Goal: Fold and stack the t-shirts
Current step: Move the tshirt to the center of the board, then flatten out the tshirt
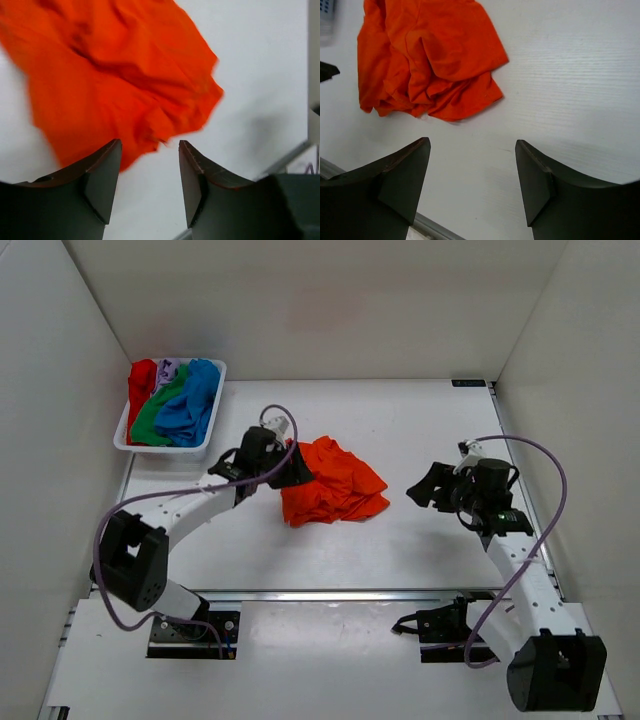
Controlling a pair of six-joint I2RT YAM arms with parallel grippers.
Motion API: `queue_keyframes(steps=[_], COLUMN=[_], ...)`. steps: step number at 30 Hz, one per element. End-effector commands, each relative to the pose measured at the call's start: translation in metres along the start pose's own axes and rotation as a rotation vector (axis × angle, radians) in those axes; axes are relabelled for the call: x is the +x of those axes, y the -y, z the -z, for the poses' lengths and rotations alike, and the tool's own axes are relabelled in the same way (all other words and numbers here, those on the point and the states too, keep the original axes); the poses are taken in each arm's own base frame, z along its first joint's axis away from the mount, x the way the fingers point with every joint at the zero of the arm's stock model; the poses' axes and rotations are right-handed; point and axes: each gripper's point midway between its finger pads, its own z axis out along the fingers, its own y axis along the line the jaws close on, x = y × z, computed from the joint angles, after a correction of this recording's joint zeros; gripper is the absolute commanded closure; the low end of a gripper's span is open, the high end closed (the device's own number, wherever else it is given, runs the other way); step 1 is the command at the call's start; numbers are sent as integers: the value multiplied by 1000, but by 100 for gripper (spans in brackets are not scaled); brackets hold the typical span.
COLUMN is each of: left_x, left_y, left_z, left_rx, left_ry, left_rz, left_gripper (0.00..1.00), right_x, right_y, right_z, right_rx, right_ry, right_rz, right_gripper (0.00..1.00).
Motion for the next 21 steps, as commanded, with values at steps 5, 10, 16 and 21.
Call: queue_keyframes(steps=[5, 10, 16, 21], left_x=[63, 73, 80, 86], left_y=[17, -3, -45, -65], left_z=[3, 4, 10, 8], left_rx=[68, -21, -146, -221], left_ry=[-45, -70, -57, -67], left_rz=[-1, -14, 30, 42], left_gripper=[37, 36, 36, 35], right_x=[-1, -10, -10, -1], right_y=[-9, -2, 18, 21], right_z=[-54, -89, -131, -151], right_rx=[-58, -28, 19, 19], right_ry=[-51, -85, -144, -205], right_rz=[-20, -46, -79, -95], right_gripper=[32, 33, 34, 35])
